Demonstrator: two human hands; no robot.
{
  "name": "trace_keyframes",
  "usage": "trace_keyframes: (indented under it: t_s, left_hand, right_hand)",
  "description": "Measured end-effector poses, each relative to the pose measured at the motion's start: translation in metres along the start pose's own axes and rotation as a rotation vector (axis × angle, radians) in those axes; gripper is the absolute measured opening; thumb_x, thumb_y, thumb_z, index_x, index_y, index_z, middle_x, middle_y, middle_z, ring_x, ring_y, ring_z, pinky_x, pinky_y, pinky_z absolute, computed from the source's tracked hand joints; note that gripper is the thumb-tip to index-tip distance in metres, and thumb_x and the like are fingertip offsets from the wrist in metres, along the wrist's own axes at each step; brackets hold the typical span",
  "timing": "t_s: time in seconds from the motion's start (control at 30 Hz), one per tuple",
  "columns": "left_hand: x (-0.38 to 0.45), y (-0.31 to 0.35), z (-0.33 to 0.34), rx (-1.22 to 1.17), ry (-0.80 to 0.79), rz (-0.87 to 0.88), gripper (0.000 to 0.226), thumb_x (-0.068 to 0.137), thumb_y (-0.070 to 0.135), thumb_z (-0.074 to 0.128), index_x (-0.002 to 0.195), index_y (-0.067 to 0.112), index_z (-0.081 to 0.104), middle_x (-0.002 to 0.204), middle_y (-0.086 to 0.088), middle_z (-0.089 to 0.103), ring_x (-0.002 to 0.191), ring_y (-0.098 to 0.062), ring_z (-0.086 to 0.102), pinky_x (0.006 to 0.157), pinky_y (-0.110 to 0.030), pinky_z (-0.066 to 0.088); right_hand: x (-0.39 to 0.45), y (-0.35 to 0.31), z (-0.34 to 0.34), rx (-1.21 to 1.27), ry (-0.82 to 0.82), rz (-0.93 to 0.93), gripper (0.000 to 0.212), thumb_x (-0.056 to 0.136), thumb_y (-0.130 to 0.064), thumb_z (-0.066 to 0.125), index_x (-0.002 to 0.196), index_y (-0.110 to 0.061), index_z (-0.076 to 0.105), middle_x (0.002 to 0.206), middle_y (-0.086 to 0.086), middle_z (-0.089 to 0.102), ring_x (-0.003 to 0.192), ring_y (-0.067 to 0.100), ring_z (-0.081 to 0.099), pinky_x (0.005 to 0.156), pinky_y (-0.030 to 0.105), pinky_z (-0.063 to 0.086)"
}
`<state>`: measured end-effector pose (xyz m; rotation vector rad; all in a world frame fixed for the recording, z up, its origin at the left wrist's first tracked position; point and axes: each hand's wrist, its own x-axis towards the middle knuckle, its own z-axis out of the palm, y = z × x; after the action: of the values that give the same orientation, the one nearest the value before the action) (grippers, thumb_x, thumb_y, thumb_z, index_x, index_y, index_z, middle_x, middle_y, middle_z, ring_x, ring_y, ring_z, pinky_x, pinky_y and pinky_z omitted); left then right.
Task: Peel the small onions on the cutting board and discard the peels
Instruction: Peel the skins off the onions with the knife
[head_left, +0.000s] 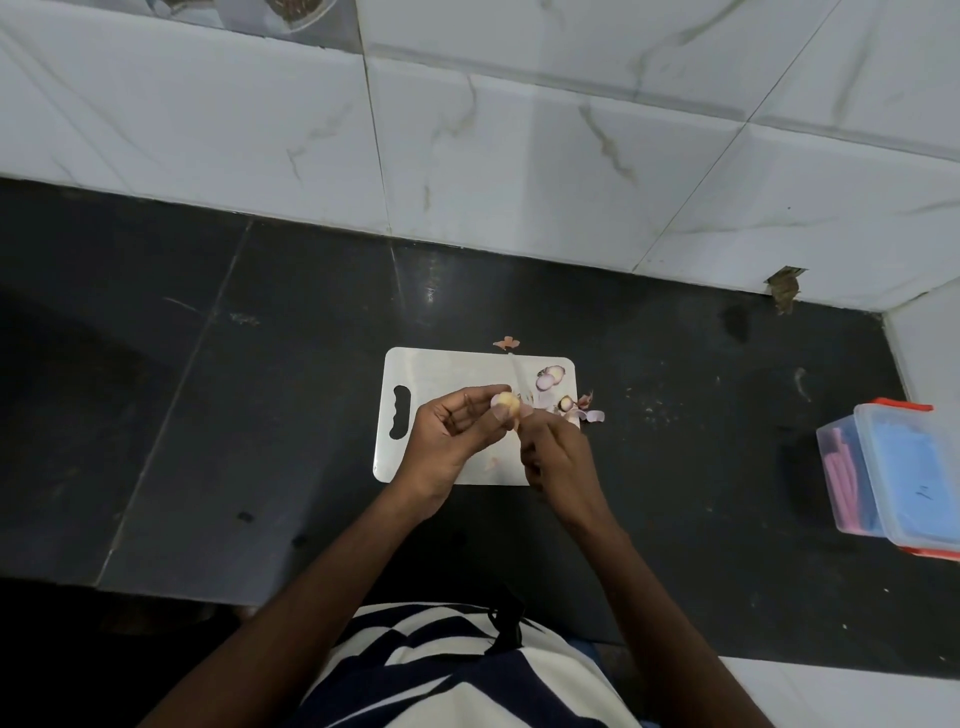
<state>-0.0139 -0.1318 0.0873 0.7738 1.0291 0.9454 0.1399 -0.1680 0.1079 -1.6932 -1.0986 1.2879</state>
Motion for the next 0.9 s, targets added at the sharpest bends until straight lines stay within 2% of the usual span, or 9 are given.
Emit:
trace_keyframes:
  t_s: [0.07, 0.13, 0.23, 0.33, 0.43, 0.53, 0.67, 0.8, 0.9]
  left_hand:
    - [0.001, -0.002, 0.001, -0.019, 0.008, -0.023, 0.023, 0.101, 0.01, 0.074, 0.123, 0.016, 0.078, 0.118, -0.005, 0.084, 0.114, -0.022, 0.08, 0.101, -0.03, 0.063]
    - [0.001, -0.004, -0.001, 0.004, 0.012, -0.014, 0.028, 0.099, 0.012, 0.077, 0.127, 0.012, 0.076, 0.122, -0.008, 0.083, 0.12, -0.026, 0.078, 0.107, -0.034, 0.06]
    - [0.002, -0.008, -0.004, 0.036, 0.024, 0.031, 0.035, 0.094, 0.003, 0.081, 0.129, 0.003, 0.073, 0.123, -0.011, 0.082, 0.119, -0.028, 0.078, 0.108, -0.036, 0.06]
    - [0.001, -0.007, -0.004, 0.084, 0.017, 0.072, 0.034, 0.091, -0.001, 0.083, 0.122, 0.008, 0.074, 0.12, -0.007, 0.083, 0.114, -0.023, 0.08, 0.104, -0.034, 0.063]
    - [0.0, -0.003, -0.004, 0.047, -0.02, 0.097, 0.032, 0.093, 0.003, 0.08, 0.124, 0.01, 0.074, 0.123, -0.004, 0.083, 0.118, -0.021, 0.079, 0.103, -0.03, 0.062]
    - [-0.001, 0.0, -0.006, -0.094, -0.054, 0.096, 0.031, 0.092, 0.013, 0.078, 0.123, 0.012, 0.077, 0.127, -0.01, 0.081, 0.122, -0.024, 0.077, 0.103, -0.029, 0.061]
    - [-0.002, 0.004, -0.005, -0.149, -0.079, 0.066, 0.04, 0.089, 0.016, 0.075, 0.129, 0.017, 0.072, 0.128, -0.002, 0.081, 0.125, -0.02, 0.075, 0.101, -0.027, 0.062]
    - [-0.003, 0.008, -0.005, -0.128, -0.095, 0.058, 0.043, 0.088, 0.017, 0.074, 0.131, 0.019, 0.071, 0.13, 0.005, 0.08, 0.128, -0.015, 0.074, 0.107, -0.027, 0.059]
    - [-0.003, 0.008, -0.005, -0.087, -0.1, 0.066, 0.039, 0.089, 0.017, 0.074, 0.128, 0.017, 0.073, 0.125, 0.005, 0.082, 0.124, -0.016, 0.076, 0.101, -0.026, 0.061]
  right_hand:
    - [0.0, -0.004, 0.003, 0.121, 0.014, 0.198, 0.042, 0.112, -0.041, 0.039, 0.079, -0.018, 0.052, 0.063, -0.002, 0.04, 0.052, 0.011, 0.033, 0.046, 0.024, 0.027]
    - [0.0, -0.008, 0.003, 0.133, -0.002, 0.254, 0.037, 0.111, -0.035, 0.037, 0.084, -0.015, 0.053, 0.064, 0.0, 0.039, 0.051, 0.011, 0.031, 0.045, 0.024, 0.024]
    - [-0.001, -0.009, 0.001, 0.061, -0.006, 0.149, 0.037, 0.108, -0.027, 0.041, 0.075, -0.018, 0.055, 0.059, -0.007, 0.044, 0.051, 0.01, 0.033, 0.046, 0.023, 0.027]
    - [0.002, -0.009, 0.003, -0.095, 0.003, 0.041, 0.043, 0.111, -0.046, 0.046, 0.077, -0.023, 0.061, 0.062, -0.012, 0.054, 0.057, 0.005, 0.047, 0.057, 0.027, 0.037]
    - [0.005, -0.012, 0.001, -0.152, 0.009, -0.026, 0.044, 0.106, -0.058, 0.051, 0.084, -0.022, 0.062, 0.068, -0.007, 0.056, 0.066, 0.01, 0.051, 0.066, 0.033, 0.041]
    - [0.004, -0.016, -0.004, -0.146, -0.002, -0.104, 0.057, 0.099, -0.068, 0.052, 0.081, -0.014, 0.054, 0.07, 0.007, 0.049, 0.066, 0.016, 0.046, 0.064, 0.038, 0.04]
    - [0.002, -0.02, -0.009, -0.209, -0.03, -0.184, 0.055, 0.104, -0.059, 0.053, 0.081, -0.01, 0.05, 0.074, 0.015, 0.05, 0.072, 0.035, 0.05, 0.065, 0.043, 0.043]
    - [0.001, -0.022, -0.01, -0.198, -0.081, -0.23, 0.044, 0.108, -0.044, 0.058, 0.075, -0.017, 0.049, 0.066, -0.003, 0.044, 0.063, 0.013, 0.042, 0.061, 0.031, 0.037]
    - [0.001, -0.021, -0.01, -0.232, -0.069, -0.256, 0.047, 0.107, -0.043, 0.061, 0.077, -0.008, 0.052, 0.064, -0.007, 0.039, 0.061, 0.006, 0.036, 0.059, 0.019, 0.033]
